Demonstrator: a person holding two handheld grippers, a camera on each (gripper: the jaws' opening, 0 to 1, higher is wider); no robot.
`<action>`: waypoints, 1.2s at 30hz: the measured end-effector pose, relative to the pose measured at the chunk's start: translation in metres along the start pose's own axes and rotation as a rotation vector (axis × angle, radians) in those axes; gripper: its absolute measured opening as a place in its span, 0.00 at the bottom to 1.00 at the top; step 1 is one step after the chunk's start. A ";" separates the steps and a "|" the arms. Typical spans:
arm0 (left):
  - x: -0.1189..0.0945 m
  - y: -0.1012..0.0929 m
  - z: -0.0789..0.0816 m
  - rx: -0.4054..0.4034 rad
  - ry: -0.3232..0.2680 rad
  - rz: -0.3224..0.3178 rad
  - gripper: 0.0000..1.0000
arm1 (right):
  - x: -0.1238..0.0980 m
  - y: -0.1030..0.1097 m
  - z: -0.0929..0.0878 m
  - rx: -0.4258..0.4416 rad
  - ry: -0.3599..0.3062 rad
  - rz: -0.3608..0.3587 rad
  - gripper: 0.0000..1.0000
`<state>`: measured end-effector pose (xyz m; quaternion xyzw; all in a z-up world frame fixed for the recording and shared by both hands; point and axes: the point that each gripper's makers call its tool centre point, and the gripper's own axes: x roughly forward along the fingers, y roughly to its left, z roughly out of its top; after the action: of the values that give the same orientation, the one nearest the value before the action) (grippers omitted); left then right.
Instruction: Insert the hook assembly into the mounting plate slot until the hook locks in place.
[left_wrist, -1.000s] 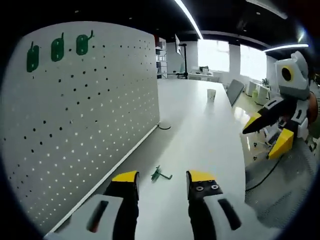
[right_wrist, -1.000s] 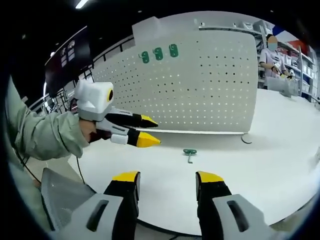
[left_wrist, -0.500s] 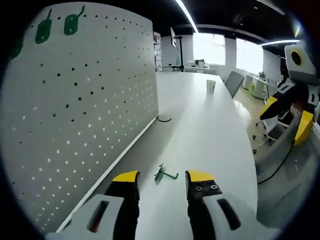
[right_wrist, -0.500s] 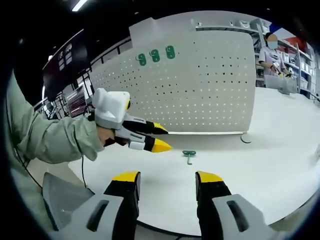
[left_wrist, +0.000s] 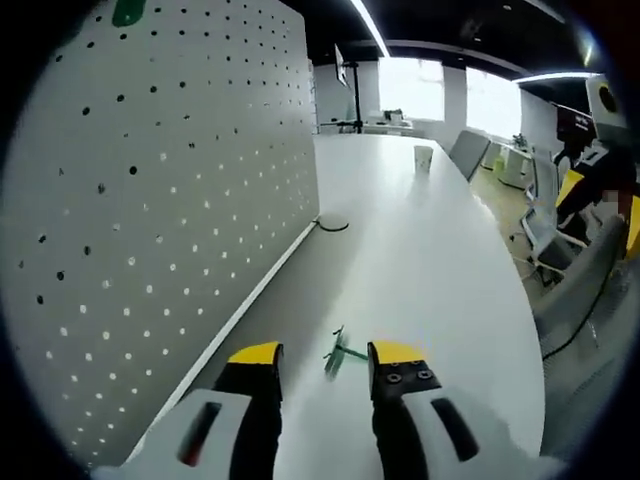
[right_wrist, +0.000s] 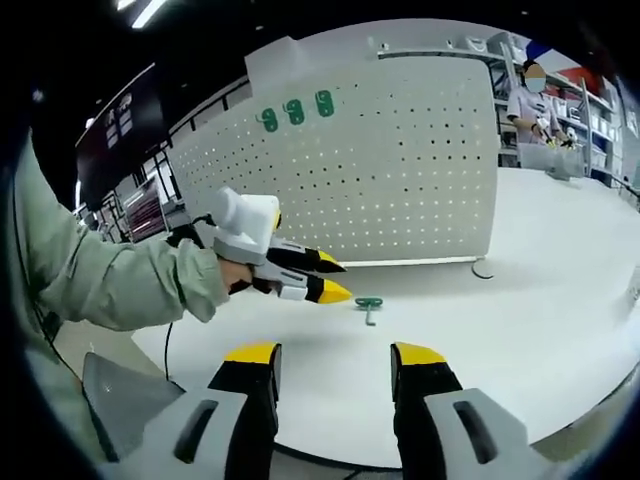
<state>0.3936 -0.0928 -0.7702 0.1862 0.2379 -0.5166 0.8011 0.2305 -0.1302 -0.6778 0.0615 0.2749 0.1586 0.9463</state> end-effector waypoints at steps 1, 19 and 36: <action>0.002 0.000 0.000 0.004 0.000 -0.002 0.34 | 0.000 0.000 0.000 0.001 0.001 -0.001 0.42; 0.027 -0.002 -0.019 0.025 0.039 -0.027 0.27 | 0.006 -0.005 0.004 0.003 -0.004 -0.004 0.42; 0.040 -0.001 -0.034 0.020 0.061 -0.039 0.23 | 0.006 -0.008 0.002 0.011 0.000 -0.015 0.42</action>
<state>0.4009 -0.1047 -0.8209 0.2049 0.2606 -0.5285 0.7815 0.2386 -0.1353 -0.6810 0.0647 0.2765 0.1502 0.9470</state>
